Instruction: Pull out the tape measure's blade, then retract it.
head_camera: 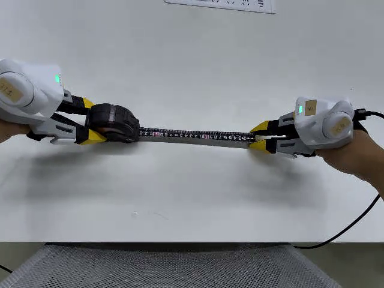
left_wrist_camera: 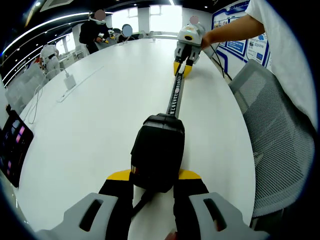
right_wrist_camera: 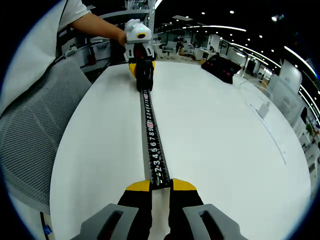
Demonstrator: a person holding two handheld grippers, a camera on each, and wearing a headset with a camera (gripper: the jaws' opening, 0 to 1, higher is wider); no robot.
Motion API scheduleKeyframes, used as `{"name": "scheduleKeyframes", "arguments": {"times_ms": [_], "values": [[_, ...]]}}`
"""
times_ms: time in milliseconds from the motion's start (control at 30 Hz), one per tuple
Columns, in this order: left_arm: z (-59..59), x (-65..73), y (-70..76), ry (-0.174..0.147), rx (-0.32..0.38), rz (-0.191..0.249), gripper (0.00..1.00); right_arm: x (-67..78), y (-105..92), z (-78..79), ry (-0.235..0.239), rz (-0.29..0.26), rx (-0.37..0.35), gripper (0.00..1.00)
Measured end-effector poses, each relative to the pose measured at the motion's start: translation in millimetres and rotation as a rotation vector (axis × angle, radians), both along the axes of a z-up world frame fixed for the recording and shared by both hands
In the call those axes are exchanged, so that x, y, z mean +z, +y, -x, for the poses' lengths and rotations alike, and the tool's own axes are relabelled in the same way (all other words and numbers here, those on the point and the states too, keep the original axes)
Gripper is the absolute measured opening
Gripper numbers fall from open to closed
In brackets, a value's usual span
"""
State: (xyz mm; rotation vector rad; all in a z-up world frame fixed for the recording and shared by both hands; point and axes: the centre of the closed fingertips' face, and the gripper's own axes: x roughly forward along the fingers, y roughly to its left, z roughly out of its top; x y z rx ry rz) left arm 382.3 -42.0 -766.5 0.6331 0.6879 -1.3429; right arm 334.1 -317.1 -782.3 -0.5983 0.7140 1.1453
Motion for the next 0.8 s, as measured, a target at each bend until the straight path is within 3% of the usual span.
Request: {"name": "scheduleKeyframes", "arguments": {"times_ms": [467, 800], "values": [[0.9, -0.2, -0.1, -0.003, 0.0, -0.009, 0.25, -1.5, -11.7, 0.2, 0.005, 0.018, -0.013, 0.08], [1.0, 0.0, -1.2, 0.0, 0.023, -0.025, 0.26, -6.2, -12.7, 0.7, 0.053, 0.026, -0.053, 0.09]]}}
